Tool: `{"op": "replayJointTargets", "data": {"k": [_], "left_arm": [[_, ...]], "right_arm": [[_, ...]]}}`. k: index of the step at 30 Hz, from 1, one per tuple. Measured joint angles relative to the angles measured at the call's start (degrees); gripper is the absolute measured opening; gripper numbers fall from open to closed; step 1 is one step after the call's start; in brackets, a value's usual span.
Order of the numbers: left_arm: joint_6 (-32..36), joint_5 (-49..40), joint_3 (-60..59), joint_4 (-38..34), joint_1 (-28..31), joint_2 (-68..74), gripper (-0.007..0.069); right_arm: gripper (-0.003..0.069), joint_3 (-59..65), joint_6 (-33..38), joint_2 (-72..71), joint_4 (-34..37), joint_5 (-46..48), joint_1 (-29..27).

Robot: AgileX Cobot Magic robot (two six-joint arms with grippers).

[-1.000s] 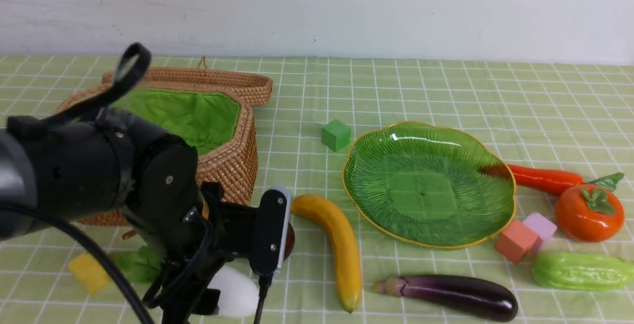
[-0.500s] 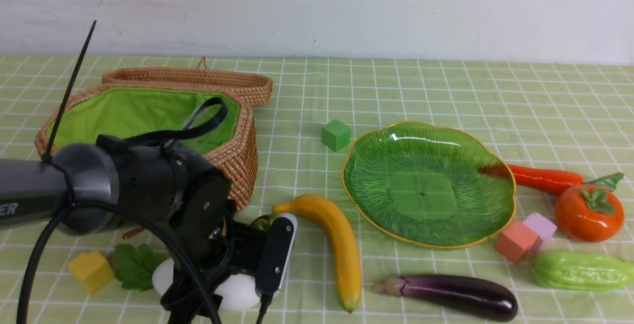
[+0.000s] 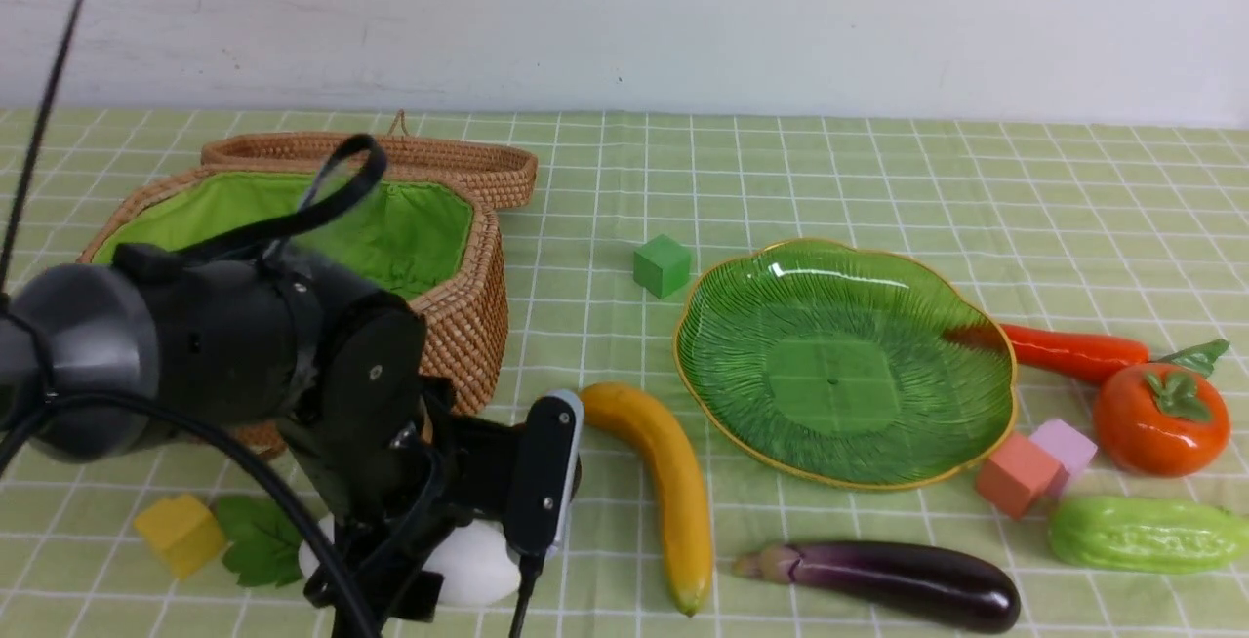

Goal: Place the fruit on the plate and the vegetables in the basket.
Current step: Take a daikon with your left arm and place it on the basket on the left.

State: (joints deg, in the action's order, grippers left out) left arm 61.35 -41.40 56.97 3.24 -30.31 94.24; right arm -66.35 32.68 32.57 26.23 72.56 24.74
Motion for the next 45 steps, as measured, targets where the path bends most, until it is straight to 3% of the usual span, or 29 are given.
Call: {"op": "replayJointTargets", "data": {"k": [13, 24, 28, 32, 39, 45], "left_arm": [[-0.4, -5.5, 0.0, -5.5, 0.0, -10.0, 0.0483], [-15.9, -7.5, -0.3, -6.6, 0.0, -15.5, 0.0483], [-18.3, -6.6, -0.4, -5.2, 0.0, -18.9, 0.0483], [-21.9, -4.2, -0.4, -1.4, 0.0, -22.2, 0.0483], [-36.0, 2.1, -0.4, 14.5, 0.0, -26.1, 0.0483], [-43.2, 3.8, -0.4, 24.9, 0.0, -26.2, 0.0483]], "right_arm": [[0.0079, 0.0, -1.0, 0.0, 0.0, 0.0, 0.0], [0.0086, 0.0, -7.7, 0.0, -3.8, -2.1, 0.0], [0.0086, 0.0, -10.7, 0.0, -6.4, -5.5, 0.0], [0.0089, 0.0, -13.3, 0.0, -7.5, -8.1, 0.0], [0.0094, 0.0, -15.5, 0.0, -7.8, -13.3, 0.0], [0.0097, 0.0, -16.1, 0.0, -7.6, -17.6, 0.0]]}}
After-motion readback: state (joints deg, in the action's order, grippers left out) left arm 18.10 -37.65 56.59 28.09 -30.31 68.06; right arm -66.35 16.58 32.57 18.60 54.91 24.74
